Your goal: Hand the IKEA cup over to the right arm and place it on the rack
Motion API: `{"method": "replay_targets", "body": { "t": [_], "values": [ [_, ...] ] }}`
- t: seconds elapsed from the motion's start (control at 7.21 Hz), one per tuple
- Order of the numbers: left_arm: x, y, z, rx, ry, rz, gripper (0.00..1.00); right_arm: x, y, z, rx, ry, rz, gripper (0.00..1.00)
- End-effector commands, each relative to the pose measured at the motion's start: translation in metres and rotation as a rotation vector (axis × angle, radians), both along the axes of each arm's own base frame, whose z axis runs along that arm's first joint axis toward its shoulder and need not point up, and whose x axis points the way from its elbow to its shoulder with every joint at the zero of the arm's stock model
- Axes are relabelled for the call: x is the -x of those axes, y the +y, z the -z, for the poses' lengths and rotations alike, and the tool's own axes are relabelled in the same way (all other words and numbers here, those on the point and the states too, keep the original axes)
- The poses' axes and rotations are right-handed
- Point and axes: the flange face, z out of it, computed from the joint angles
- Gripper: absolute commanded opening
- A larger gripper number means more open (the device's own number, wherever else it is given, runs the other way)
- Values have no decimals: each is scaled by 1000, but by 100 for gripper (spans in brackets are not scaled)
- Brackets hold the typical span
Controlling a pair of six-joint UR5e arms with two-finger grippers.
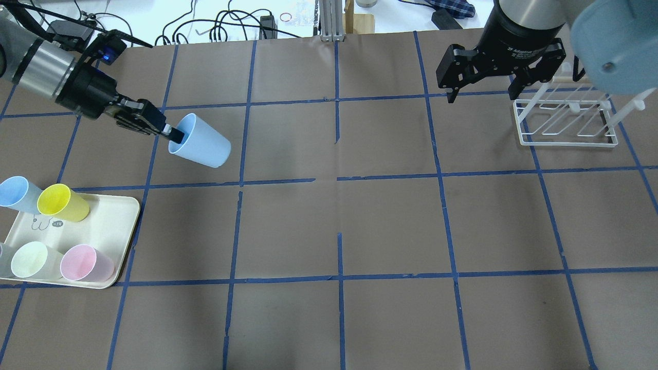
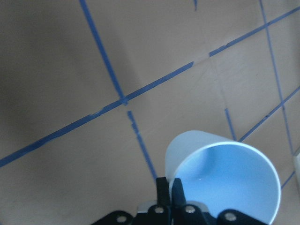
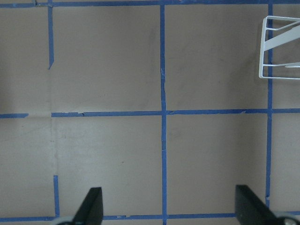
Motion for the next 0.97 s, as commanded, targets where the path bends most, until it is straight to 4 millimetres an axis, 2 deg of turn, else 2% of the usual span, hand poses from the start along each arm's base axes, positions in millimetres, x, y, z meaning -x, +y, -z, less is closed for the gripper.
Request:
{"method": "replay_targets", "body": {
  "t": [0.0, 0.14, 0.28, 0.42, 0.69, 0.83],
  "values": [
    [58, 10, 6, -70, 260, -109, 0, 34, -8, -17, 2, -50, 61, 100],
    [76, 18, 27, -108, 357, -143, 0, 49, -6, -24, -3, -88, 74, 100],
    [100, 27, 41, -135, 453, -172, 0, 74, -6, -30, 10, -123, 126, 100],
    [126, 34, 47, -150, 535, -184, 0, 95, -8, -33, 20, -185, 175, 100],
    [184, 41, 44, -159, 676, -174, 0, 131, -4, -36, 11, -275, 249, 100],
    [204, 41, 47, -176, 728, -180, 0, 151, -1, -35, -6, -330, 295, 100]
  ]
}}
